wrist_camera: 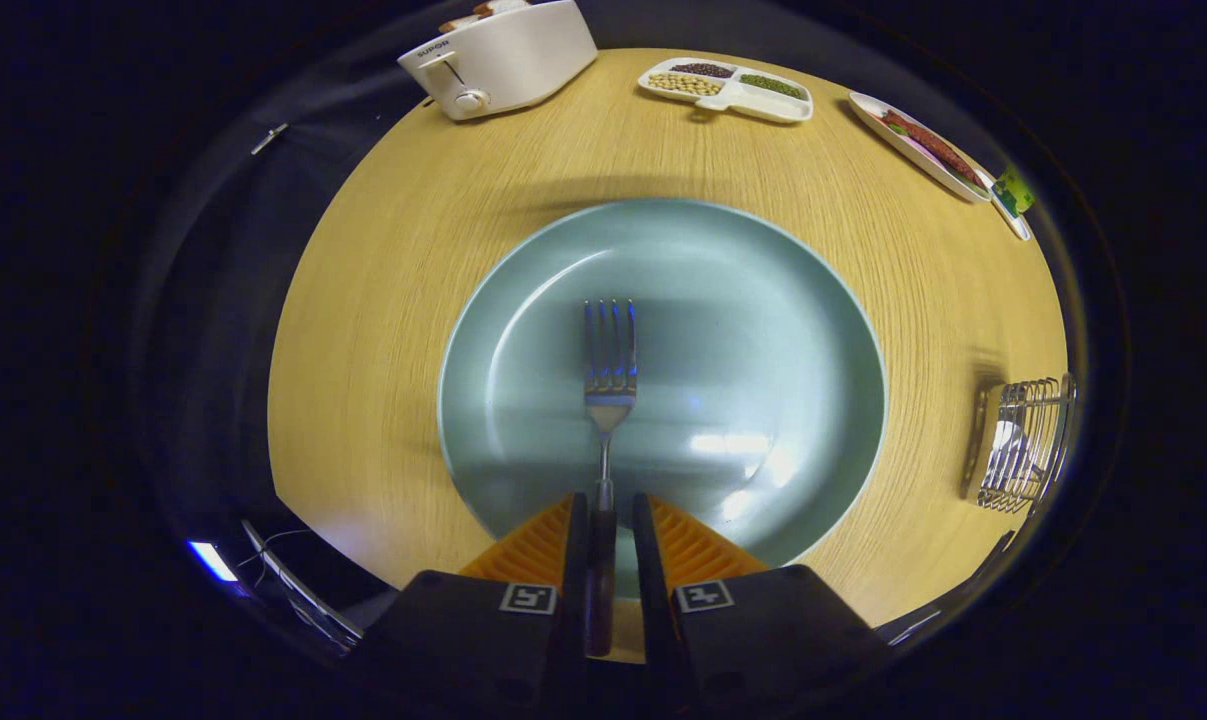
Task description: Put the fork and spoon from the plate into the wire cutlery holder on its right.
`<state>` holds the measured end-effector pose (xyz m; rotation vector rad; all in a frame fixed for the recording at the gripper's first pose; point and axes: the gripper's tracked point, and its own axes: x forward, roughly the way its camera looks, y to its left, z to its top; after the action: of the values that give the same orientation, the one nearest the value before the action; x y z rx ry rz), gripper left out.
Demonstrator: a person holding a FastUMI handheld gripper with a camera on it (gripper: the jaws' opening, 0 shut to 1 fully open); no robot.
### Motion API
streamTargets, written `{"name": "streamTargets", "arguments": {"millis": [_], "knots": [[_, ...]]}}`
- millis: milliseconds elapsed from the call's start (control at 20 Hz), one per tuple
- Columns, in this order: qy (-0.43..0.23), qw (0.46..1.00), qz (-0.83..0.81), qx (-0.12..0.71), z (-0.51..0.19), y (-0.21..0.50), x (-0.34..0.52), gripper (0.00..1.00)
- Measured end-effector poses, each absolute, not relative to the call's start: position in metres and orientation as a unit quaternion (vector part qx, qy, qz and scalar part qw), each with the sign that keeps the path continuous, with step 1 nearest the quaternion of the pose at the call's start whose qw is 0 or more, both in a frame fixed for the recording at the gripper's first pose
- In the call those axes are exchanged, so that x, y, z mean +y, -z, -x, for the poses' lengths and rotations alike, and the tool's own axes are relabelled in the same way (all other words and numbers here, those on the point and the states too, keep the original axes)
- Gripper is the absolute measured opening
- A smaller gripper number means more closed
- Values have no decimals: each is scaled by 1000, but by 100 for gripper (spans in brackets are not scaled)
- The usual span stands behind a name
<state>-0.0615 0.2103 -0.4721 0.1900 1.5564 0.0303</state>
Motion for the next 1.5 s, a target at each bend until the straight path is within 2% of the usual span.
{"name": "streamTargets", "arguments": {"millis": [100,250,500,900,1300,1500], "knots": [[-21,704,-90,704,62,476,211,14],[-51,697,-90,710,65,472,214,9],[-74,704,-113,697,55,454,213,9],[-89,718,-150,673,31,363,144,9],[-24,716,-167,677,63,297,-5,9],[-9,688,-156,709,103,294,-54,9]]}}
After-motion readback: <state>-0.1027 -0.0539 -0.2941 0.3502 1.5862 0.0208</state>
